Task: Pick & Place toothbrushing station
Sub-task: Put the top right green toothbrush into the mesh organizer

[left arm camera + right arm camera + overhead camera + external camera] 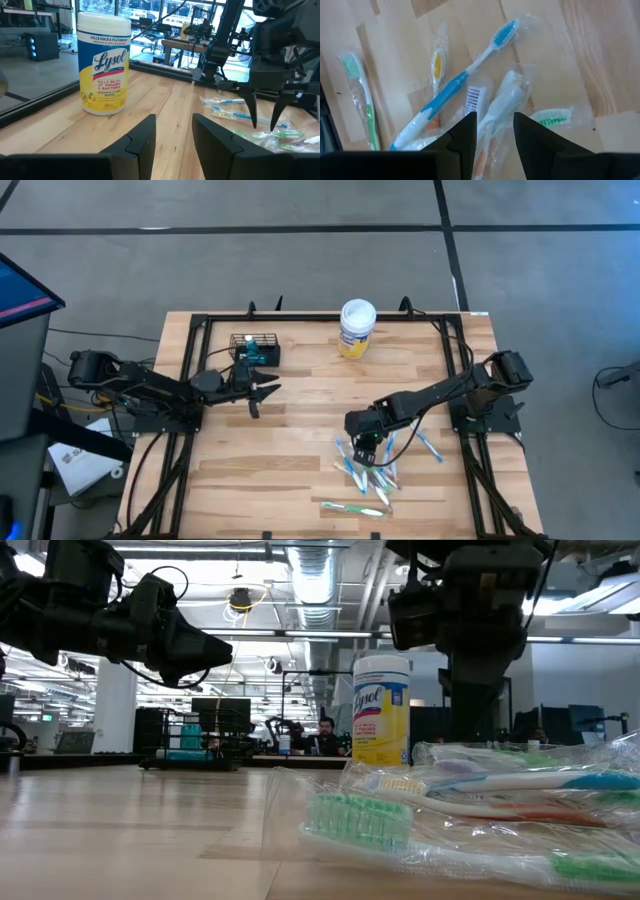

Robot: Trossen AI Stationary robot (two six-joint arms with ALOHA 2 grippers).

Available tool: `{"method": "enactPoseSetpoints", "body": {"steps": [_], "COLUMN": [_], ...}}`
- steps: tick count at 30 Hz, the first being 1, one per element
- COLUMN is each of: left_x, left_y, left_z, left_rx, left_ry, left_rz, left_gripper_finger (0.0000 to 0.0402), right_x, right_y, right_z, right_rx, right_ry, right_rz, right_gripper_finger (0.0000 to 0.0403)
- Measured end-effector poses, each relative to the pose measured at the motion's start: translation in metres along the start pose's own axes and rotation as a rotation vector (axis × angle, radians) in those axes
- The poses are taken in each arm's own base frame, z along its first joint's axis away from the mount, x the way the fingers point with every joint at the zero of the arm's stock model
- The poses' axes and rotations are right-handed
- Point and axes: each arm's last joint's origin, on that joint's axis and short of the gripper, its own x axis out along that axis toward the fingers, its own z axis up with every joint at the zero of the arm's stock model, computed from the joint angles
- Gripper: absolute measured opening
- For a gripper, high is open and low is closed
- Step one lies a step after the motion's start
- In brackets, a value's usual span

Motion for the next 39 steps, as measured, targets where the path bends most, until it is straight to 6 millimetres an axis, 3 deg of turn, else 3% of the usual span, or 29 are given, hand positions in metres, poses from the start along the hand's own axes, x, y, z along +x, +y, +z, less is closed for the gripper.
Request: {"method": "enactPoseSetpoints", "body": {"steps": [7,16,19,23,29,39], "left_x": [0.000,0.000,0.000,0.000,0.000,0.000], "left_y": [0.000,0.000,0.000,0.000,0.000,0.000], "left_z": [0.000,0.000,0.000,0.000,0.000,0.000], "left_rx": [0.000,0.000,0.000,0.000,0.000,-0.009], "left_ry": [0.000,0.000,0.000,0.000,0.000,0.000], "left_rz": [0.000,-0.001,-0.003,-0.003,-0.003,-0.002], "left_gripper_finger": [0.0122,0.0122,0.0122,0.0122,0.0122,0.0122], "right_x": [0.001,0.018,0.016,0.014,0.014,-0.013], "right_y": [0.007,0.006,0.009,0.009,0.010,0.026], "right_z": [-0.005,-0.008,-0.005,-0.004,-0.003,0.025], "right_rx": [-0.002,-0.005,-0.008,-0.021,-0.041,-0.167], "right_ry": [-0.021,0.012,-0.021,-0.031,-0.045,-0.168], "right_rz": [-0.031,-0.070,-0.045,-0.036,-0.030,-0.018], "right_gripper_finger": [0.0120,0.0115,0.0087,0.0016,0.0002,0.0000]}}
